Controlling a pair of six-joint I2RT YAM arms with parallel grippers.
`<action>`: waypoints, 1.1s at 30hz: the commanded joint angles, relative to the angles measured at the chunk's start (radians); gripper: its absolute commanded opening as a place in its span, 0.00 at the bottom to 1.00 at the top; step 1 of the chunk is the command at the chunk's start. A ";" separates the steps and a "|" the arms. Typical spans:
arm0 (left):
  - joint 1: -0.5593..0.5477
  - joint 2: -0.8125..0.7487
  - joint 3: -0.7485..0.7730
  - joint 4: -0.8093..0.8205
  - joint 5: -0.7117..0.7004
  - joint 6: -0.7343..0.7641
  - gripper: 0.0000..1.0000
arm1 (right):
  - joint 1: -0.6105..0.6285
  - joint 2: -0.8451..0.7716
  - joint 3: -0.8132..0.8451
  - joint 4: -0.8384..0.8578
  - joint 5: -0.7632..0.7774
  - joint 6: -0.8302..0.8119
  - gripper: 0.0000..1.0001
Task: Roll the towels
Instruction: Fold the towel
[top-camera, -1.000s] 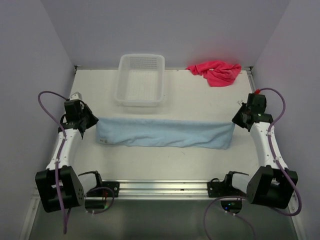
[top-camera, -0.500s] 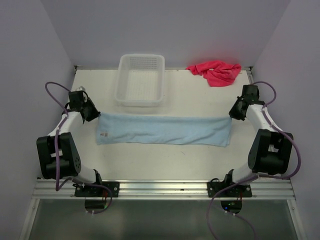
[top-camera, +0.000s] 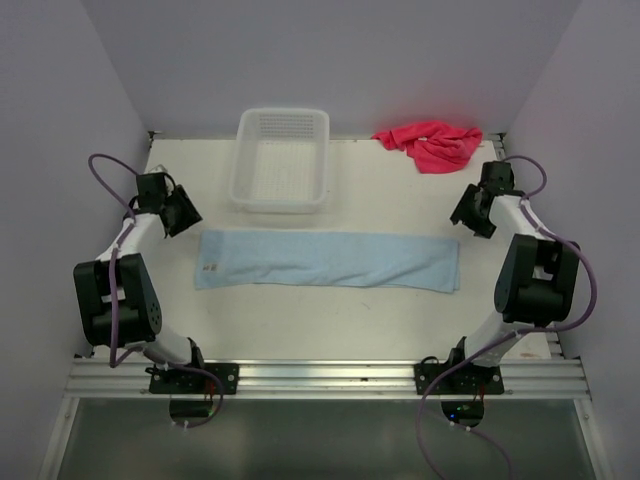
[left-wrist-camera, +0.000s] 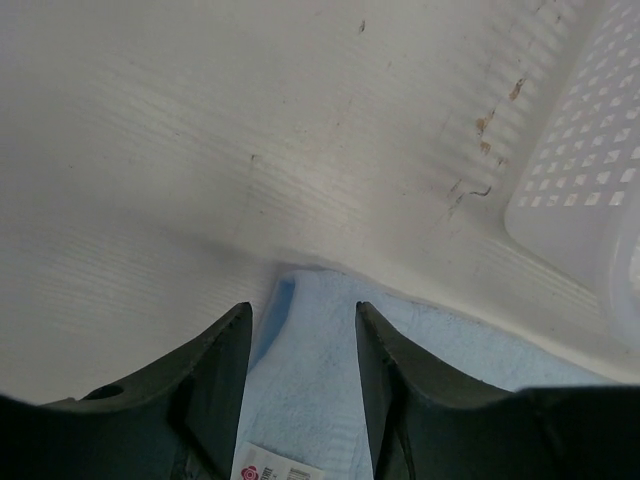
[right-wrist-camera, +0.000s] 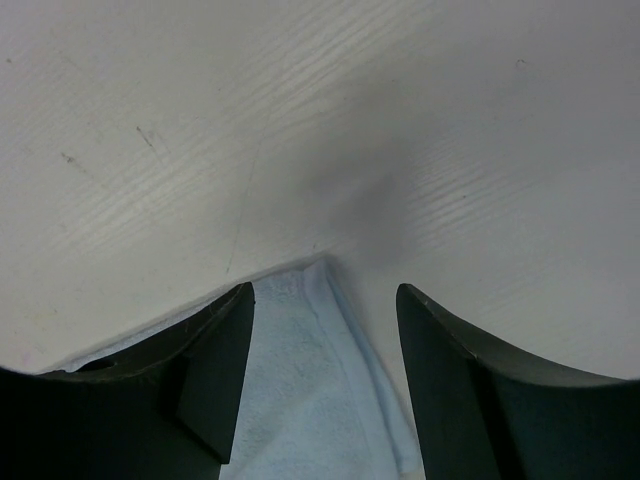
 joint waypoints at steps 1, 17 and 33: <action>0.010 -0.094 0.025 0.015 -0.010 0.030 0.50 | -0.003 -0.079 0.019 -0.024 0.038 -0.039 0.63; -0.110 -0.334 -0.066 0.083 0.111 0.058 0.71 | -0.003 -0.176 -0.265 0.034 -0.010 -0.013 0.56; -0.105 -0.337 -0.063 0.087 0.164 0.046 0.71 | 0.000 -0.122 -0.322 0.054 -0.047 -0.007 0.37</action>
